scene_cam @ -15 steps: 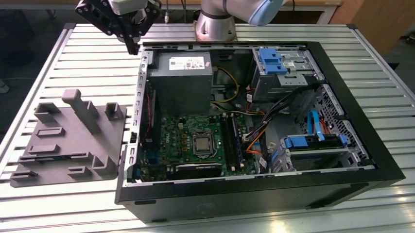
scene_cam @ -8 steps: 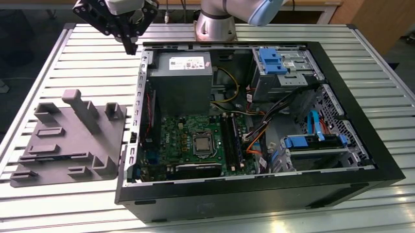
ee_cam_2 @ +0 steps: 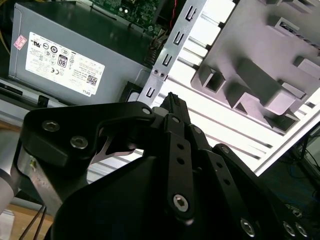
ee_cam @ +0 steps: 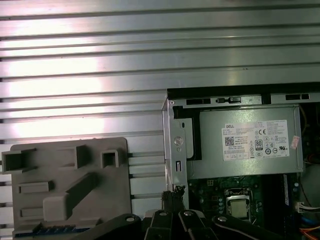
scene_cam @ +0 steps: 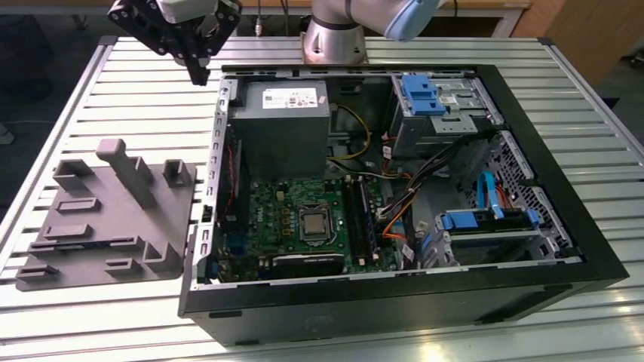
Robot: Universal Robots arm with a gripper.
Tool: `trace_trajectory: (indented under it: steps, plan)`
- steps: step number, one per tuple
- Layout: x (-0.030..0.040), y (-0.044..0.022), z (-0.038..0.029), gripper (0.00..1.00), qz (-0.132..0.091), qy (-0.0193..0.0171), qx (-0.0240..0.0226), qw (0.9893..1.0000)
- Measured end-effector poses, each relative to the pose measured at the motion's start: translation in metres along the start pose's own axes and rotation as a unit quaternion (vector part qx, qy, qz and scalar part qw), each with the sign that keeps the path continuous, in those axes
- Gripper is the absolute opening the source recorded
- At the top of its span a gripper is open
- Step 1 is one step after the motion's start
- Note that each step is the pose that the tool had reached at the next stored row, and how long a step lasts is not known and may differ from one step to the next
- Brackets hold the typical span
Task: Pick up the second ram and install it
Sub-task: 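Reach for the second ram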
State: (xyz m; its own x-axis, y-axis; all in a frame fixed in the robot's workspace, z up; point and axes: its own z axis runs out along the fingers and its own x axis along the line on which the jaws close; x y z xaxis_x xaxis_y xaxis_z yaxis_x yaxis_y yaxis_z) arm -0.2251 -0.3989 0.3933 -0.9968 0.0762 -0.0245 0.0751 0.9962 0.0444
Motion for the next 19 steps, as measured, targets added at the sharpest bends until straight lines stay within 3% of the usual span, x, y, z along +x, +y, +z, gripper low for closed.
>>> trace_trajectory:
  steps: [19]
  plan:
    - [0.0109,-0.0008,-0.0003,0.11,0.000,0.0000,0.0000,1.0000]
